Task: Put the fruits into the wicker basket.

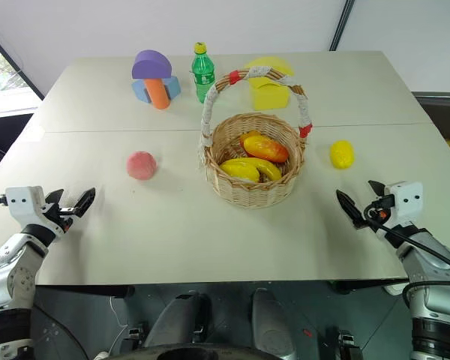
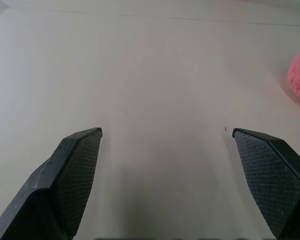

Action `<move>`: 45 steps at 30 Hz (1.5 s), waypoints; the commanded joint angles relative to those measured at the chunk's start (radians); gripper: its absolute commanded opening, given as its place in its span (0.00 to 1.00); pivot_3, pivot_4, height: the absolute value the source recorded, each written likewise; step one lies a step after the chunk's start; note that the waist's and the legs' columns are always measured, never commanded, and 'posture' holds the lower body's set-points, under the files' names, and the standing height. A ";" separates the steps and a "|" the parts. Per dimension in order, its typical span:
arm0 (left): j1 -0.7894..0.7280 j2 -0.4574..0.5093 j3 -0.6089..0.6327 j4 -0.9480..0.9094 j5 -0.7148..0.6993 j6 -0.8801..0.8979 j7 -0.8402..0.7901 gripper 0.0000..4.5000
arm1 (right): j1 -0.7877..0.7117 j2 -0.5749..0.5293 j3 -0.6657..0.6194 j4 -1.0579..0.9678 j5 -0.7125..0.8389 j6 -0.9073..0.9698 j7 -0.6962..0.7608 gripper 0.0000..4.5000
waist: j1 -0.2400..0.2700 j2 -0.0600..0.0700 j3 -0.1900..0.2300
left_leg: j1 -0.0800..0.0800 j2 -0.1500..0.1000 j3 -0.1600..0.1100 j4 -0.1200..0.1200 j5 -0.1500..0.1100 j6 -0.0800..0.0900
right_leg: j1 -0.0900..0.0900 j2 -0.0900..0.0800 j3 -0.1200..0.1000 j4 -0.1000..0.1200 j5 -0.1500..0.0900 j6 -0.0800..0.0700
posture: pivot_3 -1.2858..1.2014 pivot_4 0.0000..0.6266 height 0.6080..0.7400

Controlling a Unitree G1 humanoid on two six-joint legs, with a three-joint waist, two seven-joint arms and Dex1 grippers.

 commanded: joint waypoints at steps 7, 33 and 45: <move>-0.041 0.002 -0.006 -0.039 -0.004 0.015 0.009 1.00 | -0.028 -0.005 -0.019 -0.072 0.010 -0.005 -0.014 0.99 | 0.001 0.000 0.000 | 0.000 0.000 0.000 0.000 0.000 0.000 | 0.000 0.000 0.000 0.000 0.000 0.000 | 0.52 0.24 1.00; -0.402 0.111 -0.349 -0.023 0.109 0.236 -0.114 1.00 | -0.200 -0.135 0.217 -0.762 0.393 0.428 0.044 0.99 | -0.002 -0.001 0.000 | -0.001 0.000 -0.001 0.000 0.000 0.000 | 0.000 0.002 -0.001 0.000 0.000 0.000 | 0.52 0.24 1.00; -0.434 0.065 -0.362 0.017 0.149 0.231 -0.094 0.71 | -0.257 -0.102 0.292 -0.741 0.342 0.400 0.037 1.00 | 0.002 -0.002 0.001 | -0.002 -0.001 -0.002 0.000 0.000 0.000 | -0.001 0.000 -0.002 -0.001 0.000 0.000 | 0.52 0.24 1.00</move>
